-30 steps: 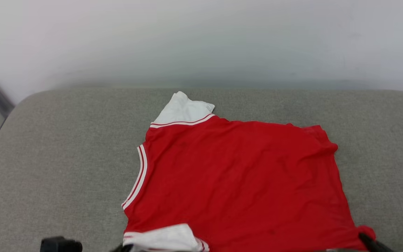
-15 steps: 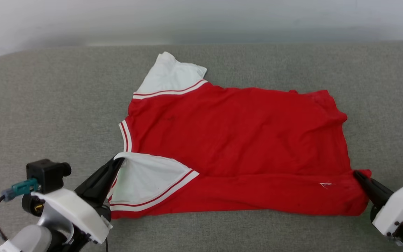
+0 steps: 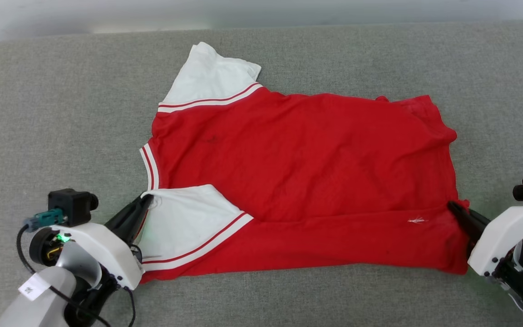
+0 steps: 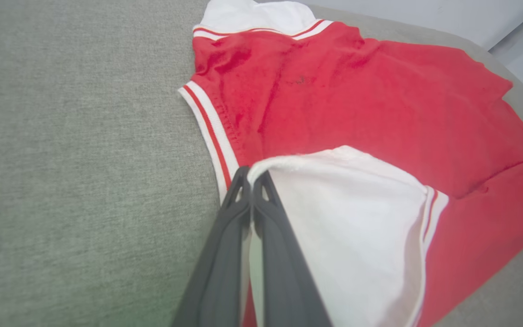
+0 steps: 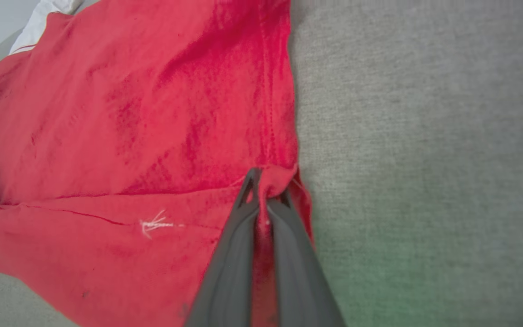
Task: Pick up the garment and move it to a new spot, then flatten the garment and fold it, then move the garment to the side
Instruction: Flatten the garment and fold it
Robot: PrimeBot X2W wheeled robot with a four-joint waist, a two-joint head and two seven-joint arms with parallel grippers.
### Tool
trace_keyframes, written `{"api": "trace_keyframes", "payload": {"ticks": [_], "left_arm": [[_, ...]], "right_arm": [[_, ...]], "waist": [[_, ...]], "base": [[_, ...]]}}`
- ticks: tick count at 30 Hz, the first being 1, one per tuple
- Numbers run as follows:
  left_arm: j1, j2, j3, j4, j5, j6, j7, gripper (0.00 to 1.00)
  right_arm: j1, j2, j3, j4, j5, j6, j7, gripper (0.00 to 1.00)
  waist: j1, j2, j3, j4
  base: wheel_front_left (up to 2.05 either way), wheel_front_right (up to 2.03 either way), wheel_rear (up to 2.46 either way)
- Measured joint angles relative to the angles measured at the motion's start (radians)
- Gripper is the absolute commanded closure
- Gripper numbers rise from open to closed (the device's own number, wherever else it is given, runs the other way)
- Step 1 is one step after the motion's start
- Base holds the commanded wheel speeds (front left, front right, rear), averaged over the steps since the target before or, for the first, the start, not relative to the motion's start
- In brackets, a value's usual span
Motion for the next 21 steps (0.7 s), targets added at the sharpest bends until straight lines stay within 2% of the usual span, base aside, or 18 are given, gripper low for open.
{"api": "trace_keyframes", "payload": {"ticks": [7,8,9,14,18,19,21], "left_arm": [[-0.044,-0.047,-0.041,0.115,0.013,-0.004,-0.041,1.00],[-0.044,-0.056,-0.042,0.130,0.014,-0.005,-0.049,0.78],[-0.044,-0.062,-0.046,0.145,0.017,-0.001,-0.056,0.00],[-0.039,-0.080,-0.039,0.187,0.032,0.050,-0.098,0.00],[0.016,-0.072,-0.033,0.157,0.038,0.115,-0.097,0.00],[0.016,-0.072,-0.033,0.157,0.038,0.115,-0.097,0.00],[0.052,-0.057,-0.030,0.121,0.038,0.158,-0.073,0.00]], "right_arm": [[-0.051,-0.033,0.073,0.075,-0.033,0.000,-0.068,1.00],[-0.053,-0.039,0.083,0.087,-0.042,0.000,-0.077,0.93],[-0.053,-0.045,0.091,0.098,-0.057,0.000,-0.085,0.00],[-0.056,-0.065,0.146,0.102,-0.095,0.000,-0.110,0.00],[-0.039,-0.118,0.185,0.055,-0.168,0.000,-0.091,0.00],[-0.039,-0.118,0.185,0.055,-0.168,0.000,-0.091,0.00],[-0.015,-0.119,0.177,0.026,-0.183,0.000,-0.066,0.00]], "waist": [[-0.0001,0.0000,-0.014,0.009],[-0.0001,0.0000,-0.021,0.010],[-0.0001,0.0000,-0.029,0.012],[-0.0002,0.0000,-0.080,0.018],[-0.0003,0.0000,-0.125,0.018],[-0.0003,0.0000,-0.125,0.018],[-0.0004,0.0000,-0.145,0.017]], "base": [[0.00,0.00,0.00],[0.00,0.00,0.00],[0.00,0.00,0.00],[0.00,0.00,0.00],[0.00,0.00,0.00],[0.00,0.00,0.00],[0.00,0.00,0.00]]}}
